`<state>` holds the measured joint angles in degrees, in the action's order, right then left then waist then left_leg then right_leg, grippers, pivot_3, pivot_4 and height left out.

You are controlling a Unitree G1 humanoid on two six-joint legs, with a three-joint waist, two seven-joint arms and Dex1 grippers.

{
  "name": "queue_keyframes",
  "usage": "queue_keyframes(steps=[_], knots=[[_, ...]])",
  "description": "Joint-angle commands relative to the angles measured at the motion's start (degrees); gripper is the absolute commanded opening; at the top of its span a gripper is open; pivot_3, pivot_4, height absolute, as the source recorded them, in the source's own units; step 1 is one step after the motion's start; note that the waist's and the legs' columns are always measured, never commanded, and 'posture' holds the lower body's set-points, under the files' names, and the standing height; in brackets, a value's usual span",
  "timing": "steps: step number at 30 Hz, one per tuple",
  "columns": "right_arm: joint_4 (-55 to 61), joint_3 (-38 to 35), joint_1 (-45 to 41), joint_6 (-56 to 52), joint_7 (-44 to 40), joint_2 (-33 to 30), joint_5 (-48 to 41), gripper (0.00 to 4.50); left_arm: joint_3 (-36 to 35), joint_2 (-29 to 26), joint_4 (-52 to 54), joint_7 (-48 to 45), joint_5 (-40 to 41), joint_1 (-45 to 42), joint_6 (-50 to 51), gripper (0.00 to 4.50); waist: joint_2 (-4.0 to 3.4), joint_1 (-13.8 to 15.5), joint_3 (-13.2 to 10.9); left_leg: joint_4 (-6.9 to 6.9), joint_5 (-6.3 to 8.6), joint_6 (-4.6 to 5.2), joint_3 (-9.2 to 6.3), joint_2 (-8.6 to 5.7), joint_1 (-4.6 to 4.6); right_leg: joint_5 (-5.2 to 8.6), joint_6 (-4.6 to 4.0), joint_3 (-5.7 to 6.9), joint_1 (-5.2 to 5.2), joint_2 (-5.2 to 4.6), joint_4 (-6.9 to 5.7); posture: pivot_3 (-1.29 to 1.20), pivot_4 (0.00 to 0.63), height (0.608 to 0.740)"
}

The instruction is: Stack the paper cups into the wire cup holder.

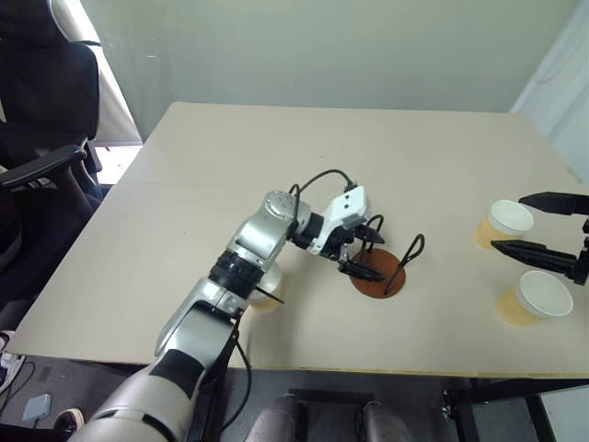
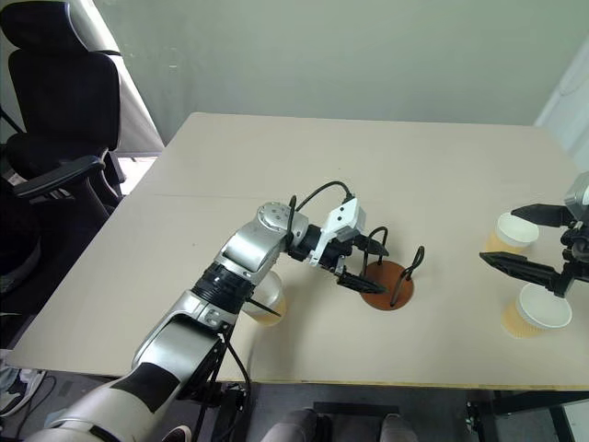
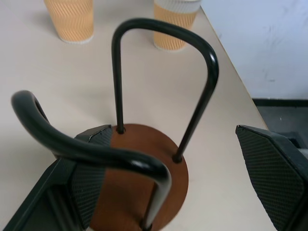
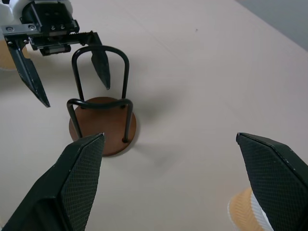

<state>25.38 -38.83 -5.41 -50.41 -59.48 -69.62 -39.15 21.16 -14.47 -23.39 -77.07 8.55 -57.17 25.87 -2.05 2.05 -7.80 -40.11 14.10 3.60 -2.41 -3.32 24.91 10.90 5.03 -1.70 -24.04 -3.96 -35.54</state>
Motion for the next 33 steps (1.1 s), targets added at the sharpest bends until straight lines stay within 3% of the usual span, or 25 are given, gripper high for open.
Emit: queue_keyframes(steps=[1, 11, 27, 33], knots=[[-0.06, 0.53, -1.39, 1.40, 0.39, -0.46, 0.08, 4.50, -0.91, -0.70, 0.91, 0.18, 0.23, -1.18, -0.32, 4.41, 0.00, -0.01, 0.00, 0.00, 0.00, 0.00, 0.00, 0.00, 0.00, 0.00, 0.00, 0.00, 0.00, 0.00, 0.00, 0.00, 0.150, 0.740], [-1.81, 3.30, -3.88, 2.43, 0.18, -1.09, 0.45, 4.50, -2.31, -0.49, 1.36, 1.83, 1.53, -1.82, 1.47, 4.41, 0.00, 0.05, 0.00, 0.02, 0.01, 0.02, 0.00, -0.02, 0.01, 0.00, 0.01, 0.01, 0.00, -0.03, 0.03, 0.00, 0.150, 0.740], [-1.93, 3.86, -4.43, 2.58, 0.28, -1.16, 0.36, 4.50, -3.58, -7.13, -2.21, 3.01, -2.04, -4.61, -8.38, 4.41, 0.00, 0.02, 0.00, 0.03, 0.05, 0.07, 0.01, -0.02, 0.02, 0.01, 0.03, 0.00, 0.01, -0.03, 0.12, 0.00, 0.150, 0.740], [-3.72, 5.68, -6.37, 3.97, 1.04, -1.52, 1.82, 4.50, -6.19, -9.50, -1.85, 3.07, -0.76, -4.81, -7.70, 4.41, 0.00, -0.06, 0.00, 0.05, 0.07, 0.07, -0.01, -0.02, 0.02, 0.01, 0.03, 0.01, 0.00, -0.03, 0.16, 0.00, 0.150, 0.740]])
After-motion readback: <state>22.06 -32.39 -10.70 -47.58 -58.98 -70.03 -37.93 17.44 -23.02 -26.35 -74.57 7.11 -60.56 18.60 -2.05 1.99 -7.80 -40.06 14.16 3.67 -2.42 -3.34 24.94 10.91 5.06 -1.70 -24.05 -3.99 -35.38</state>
